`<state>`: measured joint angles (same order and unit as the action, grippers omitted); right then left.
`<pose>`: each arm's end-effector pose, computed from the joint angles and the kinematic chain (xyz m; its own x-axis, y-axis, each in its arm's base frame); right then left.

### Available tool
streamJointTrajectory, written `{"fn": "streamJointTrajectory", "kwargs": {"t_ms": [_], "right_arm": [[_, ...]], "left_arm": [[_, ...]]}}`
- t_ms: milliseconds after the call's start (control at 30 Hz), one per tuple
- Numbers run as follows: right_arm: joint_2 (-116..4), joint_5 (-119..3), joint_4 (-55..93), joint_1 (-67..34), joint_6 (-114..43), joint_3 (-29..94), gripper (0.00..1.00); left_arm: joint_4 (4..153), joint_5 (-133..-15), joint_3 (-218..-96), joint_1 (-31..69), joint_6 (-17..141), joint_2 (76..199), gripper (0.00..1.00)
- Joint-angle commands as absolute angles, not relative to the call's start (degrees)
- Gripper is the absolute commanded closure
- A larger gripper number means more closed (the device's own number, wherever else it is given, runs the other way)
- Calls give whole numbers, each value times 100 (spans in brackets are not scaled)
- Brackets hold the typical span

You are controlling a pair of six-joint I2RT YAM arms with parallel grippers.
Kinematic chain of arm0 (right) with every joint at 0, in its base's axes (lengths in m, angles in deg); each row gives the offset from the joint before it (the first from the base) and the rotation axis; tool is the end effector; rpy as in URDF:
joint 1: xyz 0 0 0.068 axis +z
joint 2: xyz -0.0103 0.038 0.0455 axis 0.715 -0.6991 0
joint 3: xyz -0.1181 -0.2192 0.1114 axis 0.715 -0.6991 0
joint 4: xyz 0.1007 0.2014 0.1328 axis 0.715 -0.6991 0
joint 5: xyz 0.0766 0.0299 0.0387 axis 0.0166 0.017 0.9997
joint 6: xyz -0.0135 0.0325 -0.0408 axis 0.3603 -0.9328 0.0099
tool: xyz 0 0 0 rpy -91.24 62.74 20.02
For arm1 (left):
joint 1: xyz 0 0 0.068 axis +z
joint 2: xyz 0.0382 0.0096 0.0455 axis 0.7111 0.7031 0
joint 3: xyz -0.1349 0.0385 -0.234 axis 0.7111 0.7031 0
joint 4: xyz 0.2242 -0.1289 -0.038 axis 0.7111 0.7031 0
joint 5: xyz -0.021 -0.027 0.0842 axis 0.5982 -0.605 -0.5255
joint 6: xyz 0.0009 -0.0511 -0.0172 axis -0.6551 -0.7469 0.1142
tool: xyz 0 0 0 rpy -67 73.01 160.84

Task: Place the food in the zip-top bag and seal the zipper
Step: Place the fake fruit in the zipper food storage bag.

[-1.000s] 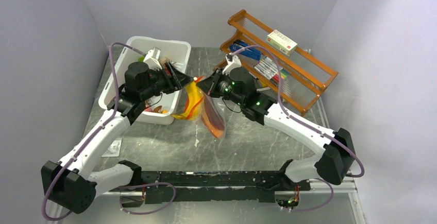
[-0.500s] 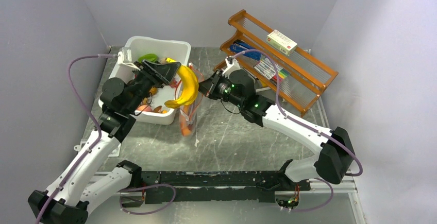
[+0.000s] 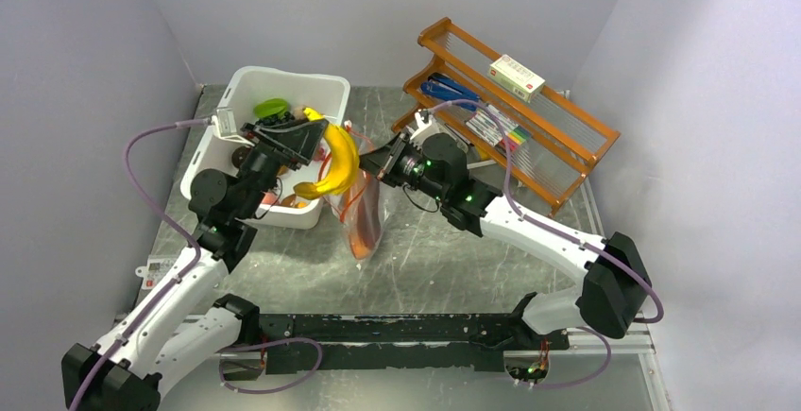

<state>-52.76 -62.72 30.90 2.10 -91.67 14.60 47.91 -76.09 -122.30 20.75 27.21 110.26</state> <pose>0.2157 0.2401 0.3270 -0.7337 0.5180 -0.4397 -0.2581 0.3862 0.8856 0.1763 -0.0849 0.3657 -0.1276 -0.7355 -0.6654 0.5986 0.4779 -0.6429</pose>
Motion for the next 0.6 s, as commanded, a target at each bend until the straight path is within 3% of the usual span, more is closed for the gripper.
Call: {"fn": "streamJointTrajectory", "kwargs": {"t_ms": [0, 67, 233, 467, 567], "right_arm": [[-5224, -6108, 3629, 237, -9252, 1226, 100], [-5188, -6188, 3547, 242, -9168, 1194, 100], [-5221, -6547, 3299, 230, -9080, 1305, 100], [-5805, -6494, 3142, 221, -9767, 2332, 100], [-5853, -6319, 3507, 236, -10155, 2093, 100]], "left_arm": [[4472, -7691, -12616, 2028, 2694, 10836, 93], [5235, -7839, -12929, 2028, 2935, 10818, 93], [5480, -8399, -12875, 2028, 3535, 10762, 93], [3826, -8534, -12461, 2028, 3481, 10994, 93], [3555, -8743, -12458, 2028, 3250, 11040, 93]]}}
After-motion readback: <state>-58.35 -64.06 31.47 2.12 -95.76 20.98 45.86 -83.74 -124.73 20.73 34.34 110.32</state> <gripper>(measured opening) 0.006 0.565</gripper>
